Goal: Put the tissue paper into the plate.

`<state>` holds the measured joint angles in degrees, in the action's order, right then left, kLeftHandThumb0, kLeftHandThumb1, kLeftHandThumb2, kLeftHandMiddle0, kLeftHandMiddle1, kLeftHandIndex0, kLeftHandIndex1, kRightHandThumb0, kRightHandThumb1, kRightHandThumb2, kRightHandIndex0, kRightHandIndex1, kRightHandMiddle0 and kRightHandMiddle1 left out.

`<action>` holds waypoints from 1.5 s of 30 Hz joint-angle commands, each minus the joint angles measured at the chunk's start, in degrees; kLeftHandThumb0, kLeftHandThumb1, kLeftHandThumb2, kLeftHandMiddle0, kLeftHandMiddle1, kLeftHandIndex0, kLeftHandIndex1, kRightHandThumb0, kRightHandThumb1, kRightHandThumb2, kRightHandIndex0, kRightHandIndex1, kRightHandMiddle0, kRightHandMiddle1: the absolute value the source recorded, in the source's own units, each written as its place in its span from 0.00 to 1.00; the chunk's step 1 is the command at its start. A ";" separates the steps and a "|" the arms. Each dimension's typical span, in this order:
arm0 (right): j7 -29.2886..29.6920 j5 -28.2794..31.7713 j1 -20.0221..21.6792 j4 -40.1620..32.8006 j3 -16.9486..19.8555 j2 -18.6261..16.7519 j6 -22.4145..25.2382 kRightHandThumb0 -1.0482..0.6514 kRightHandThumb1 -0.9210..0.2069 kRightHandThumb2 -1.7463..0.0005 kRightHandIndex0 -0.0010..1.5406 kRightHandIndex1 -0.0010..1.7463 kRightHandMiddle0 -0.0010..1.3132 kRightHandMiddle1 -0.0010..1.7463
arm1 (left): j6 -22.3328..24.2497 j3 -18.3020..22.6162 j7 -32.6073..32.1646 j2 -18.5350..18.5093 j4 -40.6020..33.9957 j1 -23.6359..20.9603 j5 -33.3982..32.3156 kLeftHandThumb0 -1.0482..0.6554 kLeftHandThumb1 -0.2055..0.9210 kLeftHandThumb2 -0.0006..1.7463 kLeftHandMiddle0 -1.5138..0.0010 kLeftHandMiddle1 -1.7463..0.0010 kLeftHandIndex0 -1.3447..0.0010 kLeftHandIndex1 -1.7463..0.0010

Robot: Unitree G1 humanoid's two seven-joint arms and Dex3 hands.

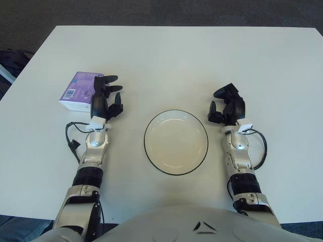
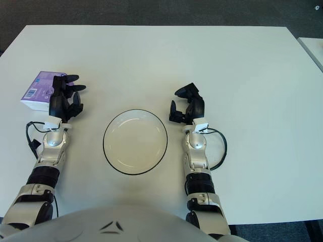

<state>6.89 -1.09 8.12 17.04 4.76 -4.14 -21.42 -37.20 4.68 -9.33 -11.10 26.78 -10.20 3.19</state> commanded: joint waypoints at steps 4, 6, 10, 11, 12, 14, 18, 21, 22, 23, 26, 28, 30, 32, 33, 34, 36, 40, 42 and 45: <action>-0.32 1.02 -8.02 5.50 -0.53 -1.73 6.53 0.61 0.69 0.17 0.49 1.00 0.47 0.88 | -0.10 -1.90 0.15 4.95 8.09 12.08 0.85 0.26 1.00 0.43 0.77 0.36 0.93 0.25; -0.37 0.98 -8.05 5.46 -0.56 -1.75 6.52 0.61 0.69 0.17 0.49 1.00 0.47 0.88 | -0.11 -1.87 0.11 4.94 8.06 12.14 0.86 0.26 1.00 0.43 0.77 0.36 0.93 0.25; -0.45 0.93 -8.11 5.35 -0.55 -1.77 6.55 0.61 0.69 0.17 0.49 1.00 0.47 0.88 | -0.07 -1.88 0.07 4.89 7.95 12.23 0.94 0.26 1.00 0.43 0.76 0.36 0.93 0.25; -0.46 0.92 -8.14 5.30 -0.55 -1.78 6.57 0.61 0.69 0.17 0.49 1.00 0.47 0.88 | -0.04 -1.89 0.06 4.86 7.88 12.27 0.98 0.26 1.00 0.43 0.76 0.36 0.93 0.25; -0.50 0.91 -8.17 5.26 -0.56 -1.76 6.56 0.61 0.69 0.17 0.49 1.00 0.47 0.88 | -0.04 -1.92 0.09 4.82 7.83 12.30 1.01 0.26 1.00 0.43 0.76 0.36 0.92 0.25; -0.56 0.90 -8.21 5.24 -0.56 -1.74 6.53 0.61 0.69 0.17 0.49 1.00 0.48 0.87 | -0.03 -1.95 0.14 4.79 7.79 12.33 1.05 0.25 1.00 0.43 0.77 0.37 0.93 0.25; -0.64 0.88 -8.26 5.26 -0.53 -1.71 6.36 0.61 0.69 0.17 0.49 1.00 0.48 0.87 | 0.01 -2.01 0.21 4.76 7.69 12.37 1.07 0.25 1.00 0.43 0.77 0.37 0.93 0.25; -0.70 0.84 -8.31 5.29 -0.53 -1.65 6.22 0.61 0.64 0.18 0.41 1.00 0.44 0.96 | 0.06 -2.04 0.27 4.76 7.59 12.41 1.06 0.25 1.00 0.43 0.77 0.37 0.93 0.25; -0.72 0.81 -8.33 5.31 -0.55 -1.61 6.22 0.61 0.65 0.18 0.44 1.00 0.46 0.92 | 0.04 -2.06 0.30 4.79 7.56 12.41 1.04 0.25 1.00 0.43 0.76 0.37 0.93 0.24; -0.74 0.80 -8.34 5.31 -0.55 -1.59 6.21 0.61 0.66 0.18 0.45 1.00 0.46 0.90 | 0.03 -2.06 0.31 4.81 7.53 12.42 1.02 0.25 1.00 0.43 0.76 0.37 0.93 0.24; -0.76 0.78 -8.37 5.33 -0.57 -1.54 6.23 0.61 0.68 0.18 0.48 1.00 0.47 0.88 | -0.04 -2.09 0.35 4.88 7.50 12.42 0.98 0.25 1.00 0.43 0.76 0.37 0.93 0.24; -0.77 0.77 -8.39 5.33 -0.57 -1.52 6.24 0.61 0.68 0.18 0.48 1.00 0.47 0.88 | -0.06 -2.10 0.36 4.91 7.48 12.42 0.96 0.25 1.00 0.43 0.76 0.37 0.93 0.24; -0.73 0.77 -8.41 5.30 -0.59 -1.58 6.25 0.61 0.68 0.18 0.48 1.00 0.47 0.87 | -0.12 -2.06 0.48 4.88 7.47 12.46 0.85 0.25 1.00 0.43 0.76 0.37 0.94 0.23; -0.72 0.79 -8.42 5.30 -0.60 -1.61 6.26 0.61 0.68 0.17 0.49 1.00 0.47 0.87 | -0.16 -2.04 0.56 4.88 7.47 12.47 0.77 0.26 1.00 0.43 0.76 0.36 0.94 0.23; -0.72 0.79 -8.42 5.31 -0.60 -1.61 6.27 0.61 0.68 0.17 0.49 1.00 0.47 0.87 | -0.18 -2.03 0.59 4.89 7.47 12.47 0.75 0.26 1.00 0.43 0.76 0.36 0.94 0.23; -0.70 0.79 -8.42 5.29 -0.61 -1.63 6.28 0.61 0.68 0.17 0.49 1.00 0.47 0.88 | -0.18 -2.01 0.62 4.88 7.45 12.47 0.73 0.26 1.00 0.43 0.76 0.36 0.94 0.23; -0.63 0.79 -8.36 5.32 -0.62 -1.70 6.30 0.61 0.68 0.17 0.49 1.00 0.47 0.88 | -0.17 -1.96 0.76 4.86 7.41 12.46 0.60 0.26 1.00 0.42 0.77 0.36 0.94 0.23; -0.69 0.88 -8.21 5.51 -0.61 -1.76 6.26 0.61 0.68 0.17 0.49 1.00 0.47 0.88 | 0.24 -2.22 1.63 4.60 5.33 12.85 0.27 0.27 1.00 0.41 0.77 0.40 0.93 0.27; -0.60 0.92 -8.10 5.66 -0.58 -1.87 6.25 0.61 0.68 0.17 0.49 1.00 0.47 0.88 | 0.10 -2.42 2.08 4.19 4.37 13.16 0.45 0.27 1.00 0.41 0.77 0.41 0.93 0.28; -0.21 1.05 -7.81 6.06 -0.38 -2.20 6.18 0.61 0.68 0.17 0.49 1.00 0.47 0.88 | -1.33 -3.24 2.96 2.77 2.64 13.96 1.95 0.26 1.00 0.40 0.77 0.45 0.93 0.31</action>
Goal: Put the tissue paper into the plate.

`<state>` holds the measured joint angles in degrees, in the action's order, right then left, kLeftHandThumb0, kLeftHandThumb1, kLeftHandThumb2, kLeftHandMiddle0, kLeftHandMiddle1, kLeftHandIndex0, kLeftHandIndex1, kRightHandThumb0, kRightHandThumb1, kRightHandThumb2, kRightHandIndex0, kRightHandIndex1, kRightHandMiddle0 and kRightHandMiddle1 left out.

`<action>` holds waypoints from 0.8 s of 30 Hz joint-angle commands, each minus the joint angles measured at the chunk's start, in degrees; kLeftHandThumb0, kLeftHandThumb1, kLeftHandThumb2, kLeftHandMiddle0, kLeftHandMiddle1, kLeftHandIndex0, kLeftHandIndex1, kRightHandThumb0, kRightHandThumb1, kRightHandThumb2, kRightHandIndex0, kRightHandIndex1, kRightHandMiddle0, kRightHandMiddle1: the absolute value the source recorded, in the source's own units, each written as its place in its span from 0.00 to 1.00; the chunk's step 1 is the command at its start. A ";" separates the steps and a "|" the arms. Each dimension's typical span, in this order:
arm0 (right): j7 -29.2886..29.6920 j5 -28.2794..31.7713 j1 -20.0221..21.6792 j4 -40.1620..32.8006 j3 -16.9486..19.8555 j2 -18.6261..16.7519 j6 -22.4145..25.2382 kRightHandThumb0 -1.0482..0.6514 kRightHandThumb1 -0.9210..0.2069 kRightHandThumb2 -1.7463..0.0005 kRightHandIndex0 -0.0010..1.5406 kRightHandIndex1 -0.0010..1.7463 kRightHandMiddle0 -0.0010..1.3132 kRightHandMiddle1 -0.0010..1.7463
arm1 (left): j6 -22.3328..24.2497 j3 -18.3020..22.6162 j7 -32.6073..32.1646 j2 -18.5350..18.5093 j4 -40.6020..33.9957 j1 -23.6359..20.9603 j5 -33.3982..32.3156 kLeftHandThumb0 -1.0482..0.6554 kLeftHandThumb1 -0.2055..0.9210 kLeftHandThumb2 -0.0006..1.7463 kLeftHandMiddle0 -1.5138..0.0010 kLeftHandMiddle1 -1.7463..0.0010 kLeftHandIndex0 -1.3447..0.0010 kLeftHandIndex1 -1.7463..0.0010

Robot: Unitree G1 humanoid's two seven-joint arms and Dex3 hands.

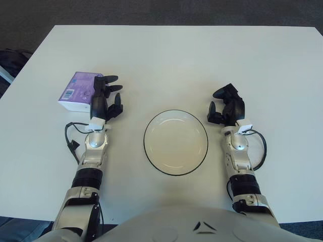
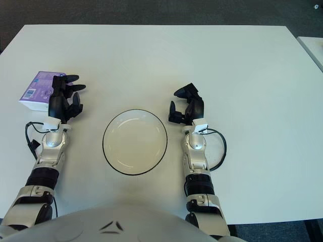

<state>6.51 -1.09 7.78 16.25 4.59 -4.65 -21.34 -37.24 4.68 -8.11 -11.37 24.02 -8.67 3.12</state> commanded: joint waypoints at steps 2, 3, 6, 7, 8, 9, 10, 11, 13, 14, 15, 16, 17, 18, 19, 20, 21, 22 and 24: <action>0.46 0.90 -7.31 7.07 -0.19 -1.83 6.06 0.61 0.68 0.17 0.49 1.00 0.47 0.88 | -1.78 -3.76 2.15 2.23 4.01 13.03 3.02 0.26 1.00 0.40 0.78 0.49 0.93 0.33; 0.60 0.70 -7.24 7.20 -0.24 -1.85 6.02 0.61 0.68 0.17 0.49 1.00 0.47 0.88 | -2.10 -4.11 2.48 1.66 3.45 13.22 3.59 0.26 1.00 0.40 0.78 0.49 0.93 0.33; 0.87 0.36 -7.13 7.42 -0.34 -1.95 5.98 0.61 0.69 0.17 0.49 1.00 0.47 0.88 | -2.54 -4.65 3.07 0.66 2.48 13.49 4.46 0.25 1.00 0.40 0.79 0.52 0.94 0.35; 0.97 0.25 -7.11 7.47 -0.38 -1.97 6.05 0.61 0.69 0.17 0.49 1.00 0.47 0.88 | -2.73 -4.85 3.27 0.26 2.26 13.51 4.88 0.25 1.00 0.39 0.79 0.53 0.95 0.35; 1.07 0.16 -7.09 7.53 -0.43 -1.99 6.10 0.61 0.69 0.17 0.49 1.00 0.47 0.88 | -2.88 -4.98 3.42 -0.04 2.11 13.52 5.18 0.25 1.00 0.39 0.79 0.55 0.95 0.36; 1.15 0.07 -7.06 7.57 -0.47 -1.99 6.24 0.61 0.69 0.17 0.49 1.00 0.47 0.88 | -3.02 -5.19 3.55 -0.43 1.71 13.54 5.68 0.25 1.00 0.39 0.79 0.55 0.95 0.36; 1.22 0.00 -7.05 7.59 -0.52 -2.00 6.34 0.61 0.69 0.17 0.49 1.00 0.47 0.88 | -3.09 -5.30 3.64 -0.68 1.44 13.54 5.94 0.25 1.00 0.39 0.79 0.57 0.95 0.36; 1.29 -0.06 -7.02 7.63 -0.57 -2.00 6.44 0.61 0.69 0.17 0.49 1.00 0.47 0.88 | -3.24 -5.40 3.66 -0.90 1.17 13.53 6.20 0.25 1.00 0.39 0.79 0.58 0.95 0.36; 1.47 -0.22 -6.98 7.69 -0.70 -1.97 6.65 0.61 0.69 0.17 0.49 1.00 0.47 0.88 | -3.80 -5.59 3.59 -1.20 0.78 13.49 6.69 0.25 1.00 0.40 0.79 0.60 0.96 0.37; 1.57 -0.30 -6.97 7.71 -0.76 -1.94 6.75 0.61 0.69 0.17 0.49 1.00 0.47 0.88 | -4.12 -5.67 3.52 -1.30 0.63 13.47 6.95 0.25 1.00 0.40 0.79 0.61 0.96 0.37; 1.76 -0.47 -6.95 7.74 -0.84 -1.89 6.91 0.61 0.69 0.17 0.49 1.00 0.47 0.89 | -4.66 -5.87 3.50 -1.31 0.36 13.45 7.18 0.25 1.00 0.40 0.79 0.61 0.96 0.37; 1.93 -0.60 -6.93 7.76 -0.92 -1.87 7.01 0.61 0.69 0.16 0.49 1.00 0.46 0.89 | -5.03 -5.97 3.53 -1.32 0.19 13.44 7.31 0.26 1.00 0.40 0.79 0.62 0.97 0.38; 2.15 -0.78 -6.85 7.94 -0.99 -1.83 7.01 0.61 0.69 0.16 0.49 1.00 0.46 0.89 | -5.48 -6.18 3.64 -1.23 -0.10 13.43 7.36 0.26 1.00 0.40 0.79 0.63 0.97 0.38; 2.34 -0.91 -6.79 8.09 -1.07 -1.83 6.98 0.61 0.69 0.16 0.49 1.00 0.46 0.89 | -5.80 -6.29 3.74 -1.19 -0.26 13.43 7.37 0.26 1.00 0.40 0.79 0.63 0.97 0.38; 2.44 -1.07 -6.68 8.33 -1.18 -1.75 6.88 0.61 0.69 0.16 0.49 1.00 0.46 0.90 | -5.87 -6.57 3.75 -1.01 -1.25 13.56 7.57 0.26 1.00 0.40 0.79 0.63 0.97 0.38; 2.51 -1.21 -6.58 8.55 -1.27 -1.68 6.79 0.61 0.69 0.16 0.49 1.00 0.45 0.90 | -6.12 -6.78 3.76 -0.95 -1.96 13.64 7.76 0.25 1.00 0.40 0.79 0.64 0.97 0.39; 2.56 -1.30 -6.52 8.70 -1.35 -1.65 6.72 0.61 0.69 0.16 0.49 1.00 0.45 0.90 | -6.29 -6.88 3.75 -0.93 -2.40 13.71 7.90 0.25 1.00 0.40 0.78 0.65 0.97 0.39; 2.61 -1.36 -6.48 8.79 -1.40 -1.63 6.68 0.61 0.69 0.16 0.49 1.00 0.45 0.90 | -6.40 -6.93 3.73 -0.92 -2.62 13.75 7.99 0.25 1.00 0.40 0.78 0.65 0.97 0.39; 2.74 -1.52 -6.37 9.03 -1.50 -1.59 6.57 0.61 0.69 0.16 0.49 1.00 0.45 0.91 | -7.38 -6.94 3.62 -1.20 -2.59 13.69 8.41 0.24 1.00 0.39 0.78 0.66 0.98 0.39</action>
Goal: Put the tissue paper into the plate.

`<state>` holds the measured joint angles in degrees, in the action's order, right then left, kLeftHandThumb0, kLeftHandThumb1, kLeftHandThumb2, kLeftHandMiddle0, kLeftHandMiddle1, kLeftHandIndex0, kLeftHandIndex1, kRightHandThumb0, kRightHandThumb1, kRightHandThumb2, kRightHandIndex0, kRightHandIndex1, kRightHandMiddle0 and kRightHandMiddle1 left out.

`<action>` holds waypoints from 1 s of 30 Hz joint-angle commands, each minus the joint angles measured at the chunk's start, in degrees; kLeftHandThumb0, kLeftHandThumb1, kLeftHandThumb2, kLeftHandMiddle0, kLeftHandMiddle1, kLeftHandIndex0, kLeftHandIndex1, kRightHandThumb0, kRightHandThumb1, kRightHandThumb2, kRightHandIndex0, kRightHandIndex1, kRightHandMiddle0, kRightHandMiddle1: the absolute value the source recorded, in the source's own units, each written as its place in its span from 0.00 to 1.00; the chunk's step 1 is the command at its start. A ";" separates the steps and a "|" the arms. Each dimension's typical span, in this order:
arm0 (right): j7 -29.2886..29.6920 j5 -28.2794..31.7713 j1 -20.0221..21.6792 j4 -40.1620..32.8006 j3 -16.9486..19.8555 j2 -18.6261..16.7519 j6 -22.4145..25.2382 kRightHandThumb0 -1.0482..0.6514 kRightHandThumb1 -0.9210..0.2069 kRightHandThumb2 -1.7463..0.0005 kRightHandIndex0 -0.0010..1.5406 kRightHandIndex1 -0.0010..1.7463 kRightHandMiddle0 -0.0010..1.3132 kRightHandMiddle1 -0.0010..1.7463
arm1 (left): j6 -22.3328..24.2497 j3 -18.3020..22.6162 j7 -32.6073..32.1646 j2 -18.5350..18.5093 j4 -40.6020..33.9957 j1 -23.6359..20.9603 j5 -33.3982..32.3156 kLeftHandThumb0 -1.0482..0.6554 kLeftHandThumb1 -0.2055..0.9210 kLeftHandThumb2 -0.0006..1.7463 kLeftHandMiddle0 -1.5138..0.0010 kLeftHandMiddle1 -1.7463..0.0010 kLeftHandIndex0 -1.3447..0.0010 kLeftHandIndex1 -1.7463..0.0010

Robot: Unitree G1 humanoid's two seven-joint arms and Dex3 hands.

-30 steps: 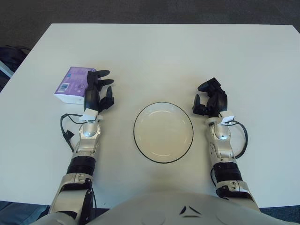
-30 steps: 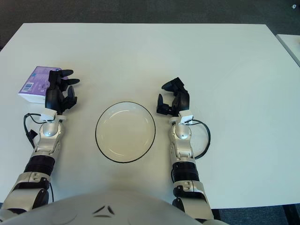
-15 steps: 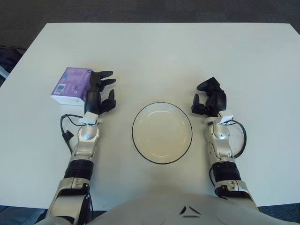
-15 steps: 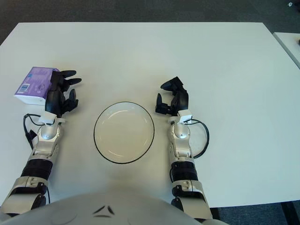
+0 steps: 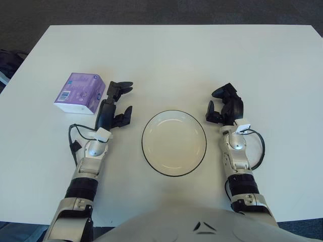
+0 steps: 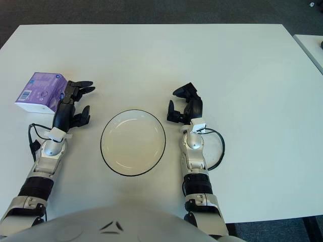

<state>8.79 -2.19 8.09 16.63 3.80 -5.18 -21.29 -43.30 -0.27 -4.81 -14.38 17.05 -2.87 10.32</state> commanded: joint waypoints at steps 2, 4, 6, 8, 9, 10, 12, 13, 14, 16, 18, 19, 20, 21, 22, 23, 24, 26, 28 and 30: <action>0.66 -0.75 -6.47 9.10 -0.79 -1.01 6.38 0.61 0.69 0.16 0.49 1.00 0.45 0.91 | -2.59 -1.93 0.06 1.45 4.04 7.75 1.96 0.24 1.00 0.39 0.78 0.67 0.98 0.40; 0.82 -1.11 -6.22 9.62 -0.81 -0.95 6.23 0.61 0.69 0.16 0.49 1.00 0.45 0.91 | -4.05 -1.58 0.13 0.74 3.47 7.26 2.30 0.23 1.00 0.38 0.77 0.67 0.98 0.40; 0.84 -1.33 -6.06 9.96 -0.83 -0.91 6.14 0.61 0.69 0.16 0.49 1.00 0.44 0.91 | -5.35 -1.02 0.20 -0.04 2.71 6.55 2.54 0.22 1.00 0.37 0.76 0.67 0.98 0.41; 0.87 -1.47 -5.86 10.39 -0.86 -0.95 6.02 0.61 0.69 0.16 0.49 1.00 0.44 0.91 | -6.73 -0.26 -0.01 -0.94 1.65 5.63 3.06 0.21 1.00 0.37 0.76 0.67 0.99 0.41; 0.90 -1.52 -5.75 10.62 -0.87 -0.97 5.95 0.61 0.69 0.15 0.49 1.00 0.44 0.92 | -7.34 0.07 -0.14 -1.32 1.21 5.22 3.32 0.21 1.00 0.36 0.75 0.67 0.99 0.41; 0.93 -1.55 -5.69 10.76 -0.87 -0.99 5.91 0.61 0.69 0.15 0.49 1.00 0.44 0.92 | -7.70 0.25 -0.22 -1.51 1.01 5.01 3.47 0.20 1.00 0.36 0.75 0.67 0.99 0.41; 1.00 -1.57 -5.58 10.98 -0.90 -1.02 5.83 0.61 0.69 0.15 0.49 1.00 0.44 0.92 | -8.39 0.64 -0.46 -1.80 0.53 4.60 3.94 0.20 1.00 0.35 0.75 0.67 0.98 0.41; 1.04 -1.59 -5.53 11.07 -0.91 -1.03 5.79 0.61 0.69 0.15 0.49 1.00 0.44 0.92 | -8.85 0.94 -0.80 -1.90 0.10 4.33 4.51 0.19 1.00 0.35 0.75 0.67 0.98 0.41; 1.10 -1.62 -5.44 11.23 -0.94 -1.06 5.74 0.61 0.69 0.15 0.49 1.00 0.44 0.92 | -9.21 1.17 -1.03 -1.98 -0.09 4.12 4.89 0.19 1.00 0.35 0.75 0.67 0.98 0.41; 1.17 -1.62 -5.25 11.63 -0.96 -1.13 5.57 0.61 0.69 0.15 0.49 1.00 0.44 0.92 | -10.12 1.92 -1.77 -2.12 -2.08 3.39 6.35 0.19 1.00 0.33 0.75 0.68 0.98 0.41; 1.25 -1.53 -5.00 12.02 -0.96 -1.24 5.53 0.61 0.69 0.15 0.49 1.00 0.44 0.92 | -10.75 2.81 -2.08 -2.66 -3.53 2.71 7.30 0.20 1.00 0.32 0.75 0.68 0.98 0.41; 1.32 -1.48 -4.82 12.28 -0.93 -1.31 5.56 0.61 0.69 0.15 0.49 1.00 0.44 0.92 | -10.51 3.35 -2.01 -3.10 -4.63 2.32 7.74 0.20 1.00 0.31 0.75 0.68 0.98 0.41; 1.37 -1.44 -4.69 12.48 -0.91 -1.35 5.56 0.61 0.69 0.15 0.49 1.00 0.44 0.92 | -10.32 3.74 -1.94 -3.37 -5.41 2.06 8.07 0.20 1.00 0.30 0.75 0.68 0.99 0.41; 1.43 -1.44 -4.54 12.70 -0.89 -1.38 5.54 0.61 0.69 0.15 0.49 1.00 0.44 0.92 | -10.20 3.97 -1.91 -3.51 -5.77 1.87 8.28 0.20 1.00 0.30 0.75 0.68 0.99 0.41; 1.47 -1.43 -4.43 12.87 -0.88 -1.39 5.50 0.61 0.69 0.15 0.49 1.00 0.44 0.92 | -10.14 4.13 -1.88 -3.54 -5.94 1.77 8.43 0.20 1.00 0.29 0.75 0.68 0.99 0.41; 1.54 -1.37 -4.17 13.30 -0.82 -1.43 5.45 0.61 0.69 0.15 0.49 1.00 0.44 0.92 | -9.33 5.19 -2.12 -4.34 -7.30 0.58 9.83 0.21 1.00 0.29 0.75 0.68 0.99 0.41; 1.64 -1.33 -3.84 13.90 -0.75 -1.48 5.33 0.61 0.69 0.15 0.49 1.00 0.44 0.92 | -8.76 6.55 -2.78 -5.54 -7.76 -1.17 11.55 0.21 1.00 0.28 0.75 0.69 0.99 0.41; 1.78 -1.29 -3.40 14.73 -0.67 -1.52 5.12 0.61 0.69 0.16 0.49 1.00 0.45 0.91 | -8.02 8.66 -4.14 -7.28 -7.94 -3.87 14.26 0.21 1.00 0.24 0.76 0.70 0.99 0.41; 1.88 -1.27 -3.07 15.39 -0.64 -1.50 4.86 0.61 0.69 0.16 0.48 1.00 0.45 0.91 | -7.74 10.03 -5.83 -8.21 -7.21 -5.70 16.45 0.22 1.00 0.23 0.76 0.71 0.99 0.42; 2.01 -1.22 -2.67 16.18 -0.60 -1.51 4.56 0.61 0.68 0.16 0.48 1.00 0.45 0.91 | -7.06 11.21 -7.90 -9.03 -6.65 -7.33 19.05 0.22 1.00 0.21 0.76 0.72 1.00 0.42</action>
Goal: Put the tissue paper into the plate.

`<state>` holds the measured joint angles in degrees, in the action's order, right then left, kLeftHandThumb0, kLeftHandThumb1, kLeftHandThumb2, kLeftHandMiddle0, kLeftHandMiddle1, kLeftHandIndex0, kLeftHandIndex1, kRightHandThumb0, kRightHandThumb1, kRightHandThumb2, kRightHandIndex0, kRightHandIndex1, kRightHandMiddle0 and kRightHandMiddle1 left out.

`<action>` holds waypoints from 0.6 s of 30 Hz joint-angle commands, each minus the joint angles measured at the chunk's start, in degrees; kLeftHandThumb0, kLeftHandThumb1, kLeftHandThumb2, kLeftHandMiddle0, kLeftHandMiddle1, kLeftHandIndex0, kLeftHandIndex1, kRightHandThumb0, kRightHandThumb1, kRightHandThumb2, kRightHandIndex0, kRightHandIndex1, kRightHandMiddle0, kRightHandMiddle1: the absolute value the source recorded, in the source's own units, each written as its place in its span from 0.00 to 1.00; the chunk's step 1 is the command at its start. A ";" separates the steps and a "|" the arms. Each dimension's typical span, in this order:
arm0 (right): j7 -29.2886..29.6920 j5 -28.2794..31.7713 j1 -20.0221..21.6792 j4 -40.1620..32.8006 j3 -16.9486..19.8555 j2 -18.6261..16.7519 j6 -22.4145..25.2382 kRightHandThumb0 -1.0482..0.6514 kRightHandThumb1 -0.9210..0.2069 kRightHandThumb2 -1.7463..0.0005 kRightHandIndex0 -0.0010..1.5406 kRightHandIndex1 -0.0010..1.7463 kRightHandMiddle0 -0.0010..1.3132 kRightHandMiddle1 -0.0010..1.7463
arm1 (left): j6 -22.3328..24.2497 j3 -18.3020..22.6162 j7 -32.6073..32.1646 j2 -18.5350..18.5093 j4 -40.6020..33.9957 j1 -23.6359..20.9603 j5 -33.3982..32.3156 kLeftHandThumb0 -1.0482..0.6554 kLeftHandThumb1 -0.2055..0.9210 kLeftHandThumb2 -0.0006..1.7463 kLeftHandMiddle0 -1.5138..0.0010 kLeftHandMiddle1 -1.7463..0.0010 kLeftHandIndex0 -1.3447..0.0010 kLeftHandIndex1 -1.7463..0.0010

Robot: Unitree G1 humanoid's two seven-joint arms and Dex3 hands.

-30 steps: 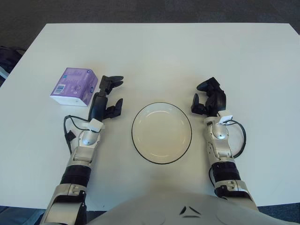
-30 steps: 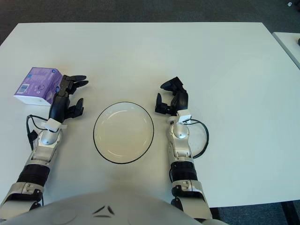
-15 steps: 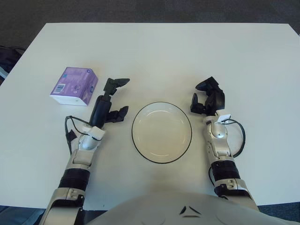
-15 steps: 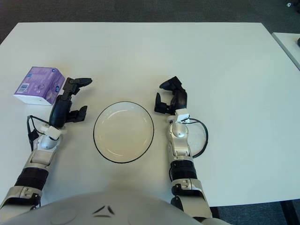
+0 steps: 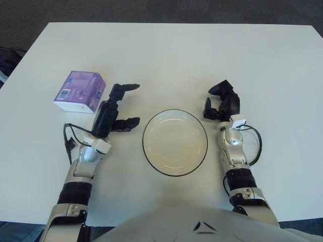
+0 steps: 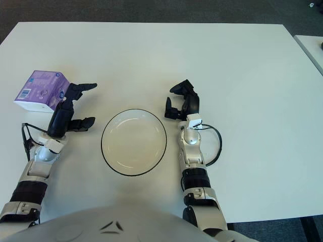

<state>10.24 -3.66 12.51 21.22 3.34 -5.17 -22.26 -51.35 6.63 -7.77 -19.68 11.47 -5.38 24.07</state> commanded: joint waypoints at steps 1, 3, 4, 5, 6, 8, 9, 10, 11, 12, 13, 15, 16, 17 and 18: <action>0.63 0.28 -6.85 12.07 -0.10 -1.52 5.37 0.61 0.68 0.16 0.48 1.00 0.45 0.91 | 1.38 4.75 -5.92 -4.08 -0.82 -5.50 6.49 0.23 1.00 0.21 0.76 0.72 0.99 0.42; 0.71 0.33 -6.42 12.87 -0.06 -1.55 5.13 0.61 0.68 0.16 0.48 1.00 0.45 0.91 | 3.53 6.13 -7.16 -5.13 -2.20 -6.24 8.63 0.23 1.00 0.20 0.76 0.73 0.99 0.42; 0.72 0.37 -6.21 13.26 -0.03 -1.56 5.02 0.61 0.68 0.16 0.48 1.00 0.45 0.91 | 4.45 6.70 -7.59 -5.64 -2.83 -6.41 9.43 0.23 1.00 0.20 0.76 0.73 0.99 0.42; 0.72 0.40 -6.07 13.54 -0.02 -1.56 4.92 0.61 0.68 0.16 0.48 1.00 0.45 0.91 | 5.07 7.00 -7.99 -6.00 -3.21 -6.50 10.01 0.23 1.00 0.21 0.76 0.73 0.99 0.42; 0.64 0.49 -5.88 13.85 -0.01 -1.58 4.88 0.61 0.68 0.16 0.48 1.00 0.45 0.91 | 6.22 7.76 -8.79 -6.76 -3.89 -6.64 11.40 0.23 1.00 0.21 0.76 0.73 0.99 0.42; 0.52 0.64 -5.55 14.40 -0.01 -1.62 4.75 0.61 0.68 0.16 0.48 1.00 0.45 0.91 | 8.65 9.21 -10.37 -8.09 -5.79 -6.78 14.51 0.22 1.00 0.22 0.76 0.73 1.00 0.42; 0.51 0.69 -5.35 14.77 0.00 -1.65 4.63 0.61 0.68 0.16 0.48 1.00 0.45 0.91 | 9.75 9.79 -11.13 -8.65 -6.70 -6.78 15.98 0.22 1.00 0.24 0.77 0.73 1.00 0.43; 0.52 0.72 -5.18 15.09 0.01 -1.68 4.49 0.61 0.68 0.16 0.48 1.00 0.45 0.91 | 10.91 10.25 -11.74 -9.20 -7.65 -6.79 17.42 0.22 1.00 0.24 0.77 0.73 1.00 0.43; 0.53 0.74 -5.01 15.38 0.01 -1.72 4.39 0.61 0.68 0.16 0.48 1.00 0.45 0.91 | 12.82 10.87 -12.24 -10.00 -8.98 -6.91 19.52 0.21 1.00 0.25 0.77 0.73 1.00 0.43; 0.55 0.75 -4.90 15.59 0.01 -1.74 4.31 0.61 0.68 0.16 0.48 1.00 0.44 0.91 | 14.14 11.14 -12.58 -10.52 -9.82 -6.97 20.84 0.21 1.00 0.26 0.77 0.72 1.00 0.44; 0.55 0.76 -4.83 15.73 0.01 -1.75 4.23 0.61 0.68 0.17 0.48 1.00 0.44 0.91 | 15.12 11.24 -12.88 -10.88 -10.42 -6.97 21.71 0.21 1.00 0.27 0.77 0.71 1.00 0.44; 0.53 0.83 -4.65 16.03 0.03 -1.82 4.16 0.61 0.68 0.17 0.48 1.00 0.44 0.91 | 18.73 11.52 -13.08 -11.35 -12.56 -6.80 24.58 0.20 1.00 0.29 0.78 0.70 1.00 0.44; 0.48 0.94 -4.56 16.15 0.06 -1.90 4.17 0.61 0.68 0.17 0.48 1.00 0.44 0.91 | 21.33 11.78 -12.80 -11.44 -13.99 -6.66 26.45 0.20 1.00 0.30 0.78 0.70 1.00 0.44; 0.38 1.12 -4.47 16.24 0.11 -2.01 4.20 0.61 0.68 0.17 0.48 1.00 0.44 0.91 | 24.85 12.10 -12.01 -11.53 -15.75 -6.54 29.05 0.19 1.00 0.32 0.78 0.70 1.00 0.44; 0.32 1.24 -4.40 16.32 0.15 -2.09 4.20 0.61 0.68 0.17 0.48 1.00 0.44 0.91 | 27.29 12.18 -11.49 -11.61 -16.92 -6.43 30.70 0.18 1.00 0.35 0.79 0.70 1.00 0.44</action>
<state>10.70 -3.58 16.16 26.14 3.40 -5.25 -24.48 -33.08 16.93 -18.82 -29.35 0.70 -12.47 47.00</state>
